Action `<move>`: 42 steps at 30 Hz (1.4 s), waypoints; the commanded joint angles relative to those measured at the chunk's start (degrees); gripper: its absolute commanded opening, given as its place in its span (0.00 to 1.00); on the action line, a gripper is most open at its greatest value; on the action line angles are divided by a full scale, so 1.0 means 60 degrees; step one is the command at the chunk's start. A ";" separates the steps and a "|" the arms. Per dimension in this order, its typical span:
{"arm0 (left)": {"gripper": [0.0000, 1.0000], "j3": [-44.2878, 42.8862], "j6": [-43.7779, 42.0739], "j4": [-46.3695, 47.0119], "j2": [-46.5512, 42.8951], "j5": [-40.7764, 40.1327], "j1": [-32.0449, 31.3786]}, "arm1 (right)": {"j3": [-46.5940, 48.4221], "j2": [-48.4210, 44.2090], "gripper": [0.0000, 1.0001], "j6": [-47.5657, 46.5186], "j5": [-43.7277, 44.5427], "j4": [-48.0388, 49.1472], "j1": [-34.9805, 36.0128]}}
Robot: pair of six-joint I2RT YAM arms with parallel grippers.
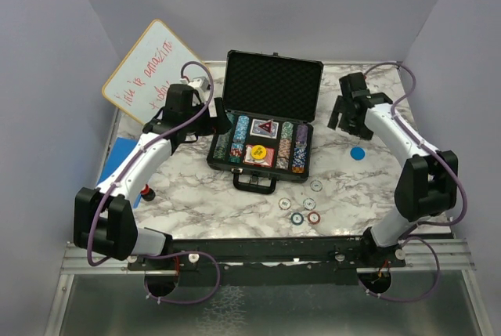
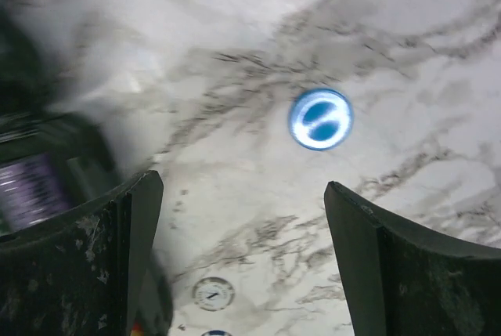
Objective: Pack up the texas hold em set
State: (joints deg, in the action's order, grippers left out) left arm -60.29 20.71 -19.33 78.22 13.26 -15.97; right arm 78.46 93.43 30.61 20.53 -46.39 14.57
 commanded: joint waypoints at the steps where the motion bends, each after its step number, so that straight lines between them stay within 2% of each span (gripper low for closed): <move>1: 0.95 -0.0432 -0.0745 0.0322 -0.0254 0.1635 -0.0337 | -0.1039 0.0081 0.91 0.0211 -0.0467 0.0708 -0.1087; 5: 0.95 -0.0593 -0.1072 0.0357 -0.0432 0.1992 -0.0494 | -0.1751 0.0286 0.91 0.0303 -0.1238 0.1384 -0.1877; 8: 0.95 -0.0653 -0.1157 0.0495 -0.0870 0.1677 -0.0503 | -0.2053 0.0472 0.89 0.0158 -0.1438 0.1833 -0.2040; 13: 0.96 0.0172 -0.0889 0.1412 -0.1817 0.0462 -0.0503 | -0.2182 0.0920 0.85 0.0028 -0.1297 0.2097 -0.2122; 17: 0.97 0.0644 -0.0397 0.1920 -0.2412 -0.0629 -0.0503 | -0.2172 0.1049 0.84 -0.0082 -0.1373 0.2207 -0.2643; 27: 0.98 0.1440 0.0487 0.2463 -0.3474 -0.3047 -0.0503 | -0.2739 0.1322 0.81 -0.0257 -0.2009 0.2517 -0.3106; 42: 0.99 0.1620 0.0577 0.2387 -0.3383 -0.3293 -0.0503 | -0.2451 0.1967 0.51 -0.0448 -0.2085 0.2100 -0.3128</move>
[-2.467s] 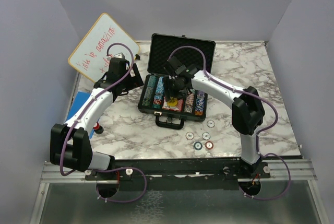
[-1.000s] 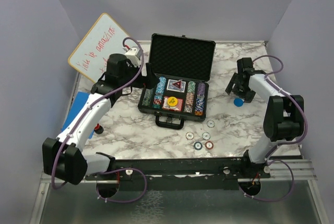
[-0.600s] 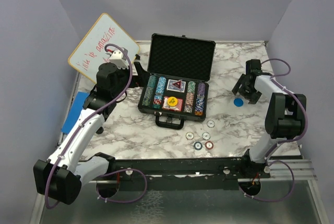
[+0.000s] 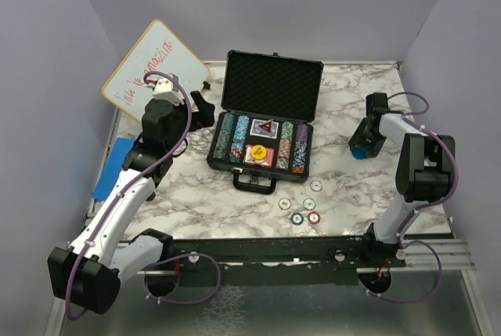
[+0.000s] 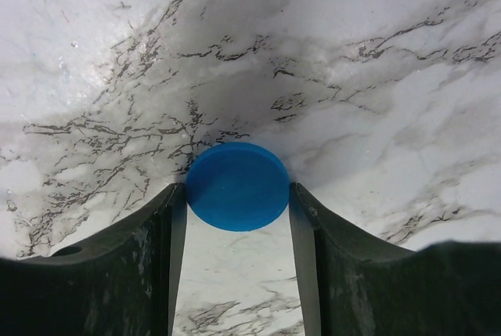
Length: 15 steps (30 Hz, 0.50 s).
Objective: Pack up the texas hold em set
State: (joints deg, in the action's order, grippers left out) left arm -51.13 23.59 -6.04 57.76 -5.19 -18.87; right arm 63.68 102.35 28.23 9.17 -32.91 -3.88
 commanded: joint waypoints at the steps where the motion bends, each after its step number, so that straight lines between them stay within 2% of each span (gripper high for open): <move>1: 0.99 0.0097 0.0085 0.0172 0.0038 -0.0219 -0.0026 | 0.0044 0.0442 0.50 -0.0047 -0.0202 -0.0173 -0.0045; 9: 0.99 0.0100 0.0096 0.0172 0.0169 -0.0219 -0.0018 | 0.0448 -0.0629 0.48 -0.0010 -0.0359 -0.0798 0.0060; 15: 0.99 0.0057 0.0111 0.0176 0.0321 -0.0226 -0.0019 | 0.0794 -0.1608 0.49 0.0374 -0.0593 -0.1297 0.0932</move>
State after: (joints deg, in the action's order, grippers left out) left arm -51.13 23.79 -6.04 59.09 -5.48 -18.87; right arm 65.06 97.36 28.64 7.90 -37.54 -2.11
